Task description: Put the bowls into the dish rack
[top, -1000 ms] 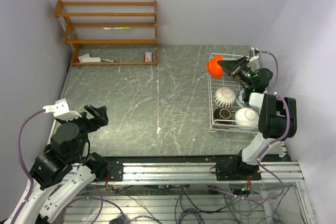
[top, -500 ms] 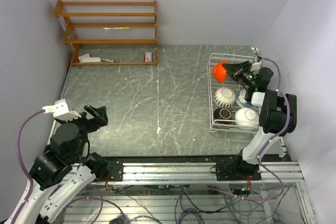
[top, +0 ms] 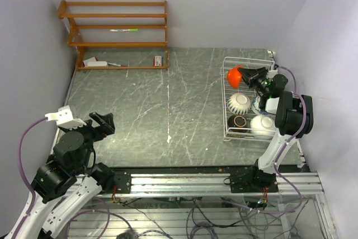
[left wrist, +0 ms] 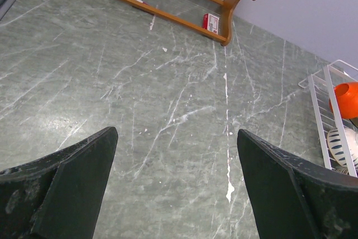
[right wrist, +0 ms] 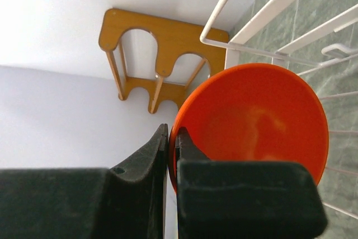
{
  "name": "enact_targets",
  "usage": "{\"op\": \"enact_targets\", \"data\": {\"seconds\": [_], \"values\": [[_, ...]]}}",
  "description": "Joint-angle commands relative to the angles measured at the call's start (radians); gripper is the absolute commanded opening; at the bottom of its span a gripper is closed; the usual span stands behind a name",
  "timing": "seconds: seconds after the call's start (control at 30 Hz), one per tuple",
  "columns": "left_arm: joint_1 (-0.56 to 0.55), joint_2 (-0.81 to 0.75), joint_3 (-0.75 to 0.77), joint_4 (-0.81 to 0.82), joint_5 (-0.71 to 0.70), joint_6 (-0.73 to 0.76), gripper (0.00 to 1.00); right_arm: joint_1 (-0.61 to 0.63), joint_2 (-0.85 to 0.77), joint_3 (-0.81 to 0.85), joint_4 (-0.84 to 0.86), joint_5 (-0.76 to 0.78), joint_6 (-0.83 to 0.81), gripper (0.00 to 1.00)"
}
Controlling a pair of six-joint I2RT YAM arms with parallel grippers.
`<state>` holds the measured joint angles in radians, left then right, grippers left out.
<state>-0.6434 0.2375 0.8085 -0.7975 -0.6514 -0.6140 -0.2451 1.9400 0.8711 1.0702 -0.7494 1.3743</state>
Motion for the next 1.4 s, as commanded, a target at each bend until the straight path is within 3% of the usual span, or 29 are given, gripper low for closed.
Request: {"op": "enact_targets", "data": {"seconds": [0.0, 0.37, 0.53, 0.7, 0.9, 1.03, 1.37], "values": [[-0.005, 0.005, 0.016, 0.014, -0.016, -0.004, 0.99, 0.003, 0.045, 0.014, 0.188, 0.06, 0.113, 0.0], [-0.006, 0.001, 0.016, 0.012, -0.018, -0.004, 0.99, 0.074, 0.074, 0.076, 0.164, 0.164, 0.116, 0.01], [-0.005, 0.0, 0.016, 0.015, -0.014, -0.003, 0.99, 0.075, 0.116, 0.056, 0.097, 0.191, 0.097, 0.07], [-0.005, -0.008, 0.015, 0.017, -0.012, -0.001, 0.99, 0.075, 0.136, 0.027, 0.065, 0.186, 0.085, 0.07], [-0.005, -0.011, 0.015, 0.017, -0.012, -0.001, 0.99, 0.068, 0.085, -0.006, -0.092, 0.217, 0.013, 0.08], [-0.006, -0.014, 0.014, 0.017, -0.01, -0.001, 0.99, 0.063, 0.039, -0.022, -0.172, 0.22, -0.021, 0.16], [-0.005, -0.014, 0.014, 0.02, -0.006, -0.001, 0.99, 0.037, -0.047, -0.088, -0.279, 0.262, -0.078, 0.25]]}}
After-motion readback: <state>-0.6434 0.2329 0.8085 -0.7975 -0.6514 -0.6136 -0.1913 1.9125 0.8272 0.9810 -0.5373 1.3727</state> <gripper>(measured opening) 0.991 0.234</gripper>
